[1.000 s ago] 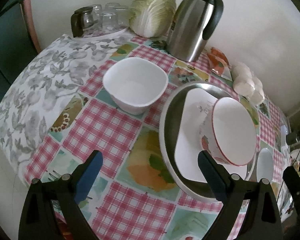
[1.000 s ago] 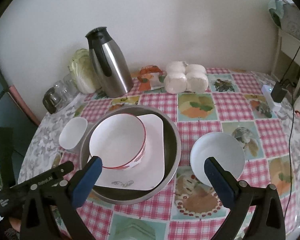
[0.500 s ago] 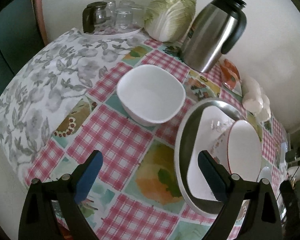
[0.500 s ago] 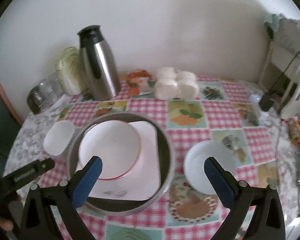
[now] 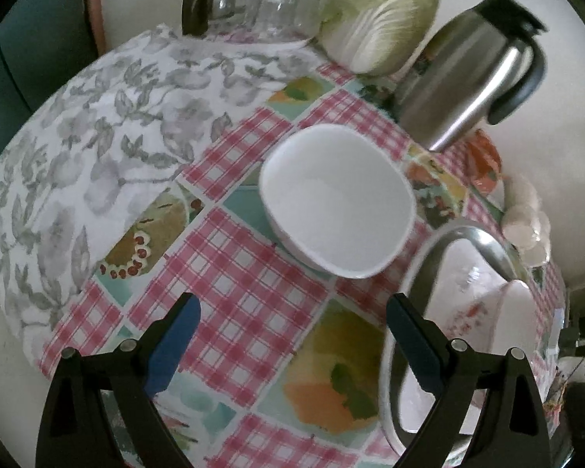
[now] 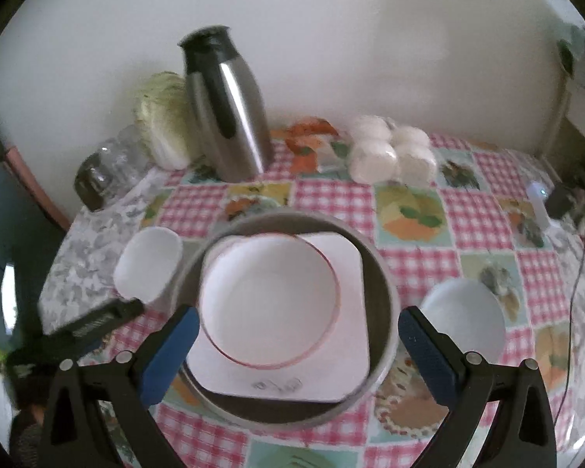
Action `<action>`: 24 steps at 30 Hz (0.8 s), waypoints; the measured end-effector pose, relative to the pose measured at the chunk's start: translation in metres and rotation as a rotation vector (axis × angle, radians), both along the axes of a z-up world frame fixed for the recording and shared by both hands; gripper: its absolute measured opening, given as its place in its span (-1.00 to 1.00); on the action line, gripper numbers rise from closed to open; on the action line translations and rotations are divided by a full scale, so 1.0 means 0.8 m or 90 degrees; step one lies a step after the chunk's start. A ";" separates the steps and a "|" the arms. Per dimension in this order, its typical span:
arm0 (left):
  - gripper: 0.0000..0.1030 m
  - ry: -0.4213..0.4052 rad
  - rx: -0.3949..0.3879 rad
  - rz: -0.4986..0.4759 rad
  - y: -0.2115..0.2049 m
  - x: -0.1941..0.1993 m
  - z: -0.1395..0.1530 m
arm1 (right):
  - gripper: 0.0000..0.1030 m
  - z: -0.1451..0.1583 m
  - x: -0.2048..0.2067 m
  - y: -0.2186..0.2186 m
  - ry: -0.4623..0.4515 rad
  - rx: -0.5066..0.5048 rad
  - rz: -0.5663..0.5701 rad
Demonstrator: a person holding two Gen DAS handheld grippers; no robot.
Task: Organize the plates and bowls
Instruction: 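Move both tools toward the white square bowl beside the pan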
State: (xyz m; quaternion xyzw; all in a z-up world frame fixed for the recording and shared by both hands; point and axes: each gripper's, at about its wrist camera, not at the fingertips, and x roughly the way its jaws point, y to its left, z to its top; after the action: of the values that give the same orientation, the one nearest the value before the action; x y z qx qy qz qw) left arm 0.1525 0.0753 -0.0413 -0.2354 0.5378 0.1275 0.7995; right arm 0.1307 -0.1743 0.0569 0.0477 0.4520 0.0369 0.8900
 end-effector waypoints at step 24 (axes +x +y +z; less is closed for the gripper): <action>1.00 -0.056 -0.044 0.075 0.064 0.034 -0.020 | 1.00 -0.006 0.086 0.131 0.044 0.003 0.158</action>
State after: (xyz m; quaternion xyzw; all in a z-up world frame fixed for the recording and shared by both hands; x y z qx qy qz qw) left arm 0.1799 0.1268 -0.0572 -0.2995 0.4918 0.1450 0.8046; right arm 0.1997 -0.0692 0.0521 -0.0056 0.4847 0.1464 0.8623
